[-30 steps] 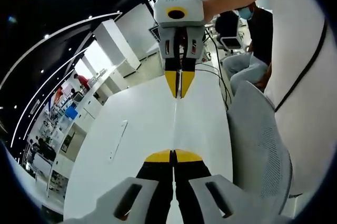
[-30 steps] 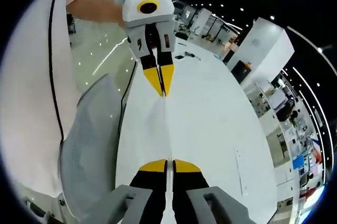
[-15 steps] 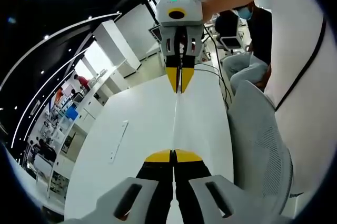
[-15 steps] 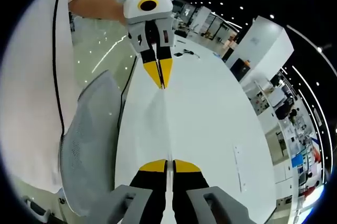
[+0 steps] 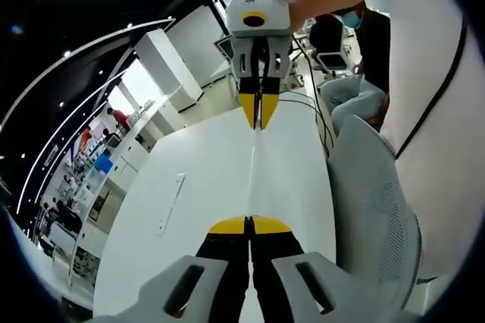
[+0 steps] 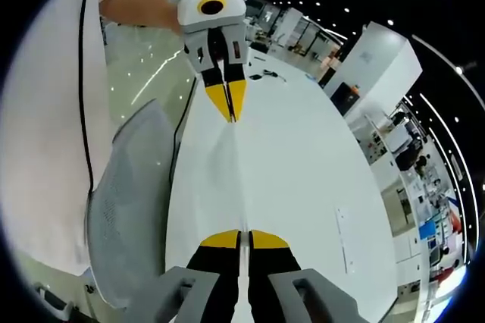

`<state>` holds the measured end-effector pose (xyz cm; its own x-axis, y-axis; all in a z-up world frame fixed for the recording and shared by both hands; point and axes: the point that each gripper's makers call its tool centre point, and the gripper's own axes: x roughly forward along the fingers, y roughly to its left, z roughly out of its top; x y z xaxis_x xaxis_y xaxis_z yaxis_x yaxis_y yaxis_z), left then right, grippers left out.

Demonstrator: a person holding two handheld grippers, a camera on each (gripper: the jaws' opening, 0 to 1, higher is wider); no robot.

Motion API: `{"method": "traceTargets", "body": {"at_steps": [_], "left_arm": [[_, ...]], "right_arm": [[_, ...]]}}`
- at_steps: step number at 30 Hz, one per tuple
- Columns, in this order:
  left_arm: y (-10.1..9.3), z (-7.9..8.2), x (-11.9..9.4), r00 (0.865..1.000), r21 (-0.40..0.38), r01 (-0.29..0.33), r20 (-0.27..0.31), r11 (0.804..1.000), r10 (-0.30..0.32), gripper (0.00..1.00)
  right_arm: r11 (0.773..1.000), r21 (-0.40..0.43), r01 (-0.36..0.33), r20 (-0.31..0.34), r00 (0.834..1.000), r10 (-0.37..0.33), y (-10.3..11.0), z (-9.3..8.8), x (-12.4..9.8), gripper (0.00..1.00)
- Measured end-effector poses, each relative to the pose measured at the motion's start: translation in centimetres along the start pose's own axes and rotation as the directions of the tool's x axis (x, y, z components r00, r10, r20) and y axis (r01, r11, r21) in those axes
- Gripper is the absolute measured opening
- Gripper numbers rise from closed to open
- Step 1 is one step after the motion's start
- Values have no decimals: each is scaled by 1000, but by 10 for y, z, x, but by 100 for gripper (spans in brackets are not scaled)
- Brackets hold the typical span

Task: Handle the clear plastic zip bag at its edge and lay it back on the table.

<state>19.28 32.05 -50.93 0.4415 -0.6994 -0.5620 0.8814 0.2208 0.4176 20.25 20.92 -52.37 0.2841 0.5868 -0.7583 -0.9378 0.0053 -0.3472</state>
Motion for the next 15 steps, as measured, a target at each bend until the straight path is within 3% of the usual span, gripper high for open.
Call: {"method": "traceTargets", "body": {"at_steps": [15], "left_arm": [[2, 1, 0, 1000, 1, -5, 3, 1000, 5, 0]], "right_arm": [[1000, 14, 4, -3, 1000, -4, -3, -4, -1, 0]]}}
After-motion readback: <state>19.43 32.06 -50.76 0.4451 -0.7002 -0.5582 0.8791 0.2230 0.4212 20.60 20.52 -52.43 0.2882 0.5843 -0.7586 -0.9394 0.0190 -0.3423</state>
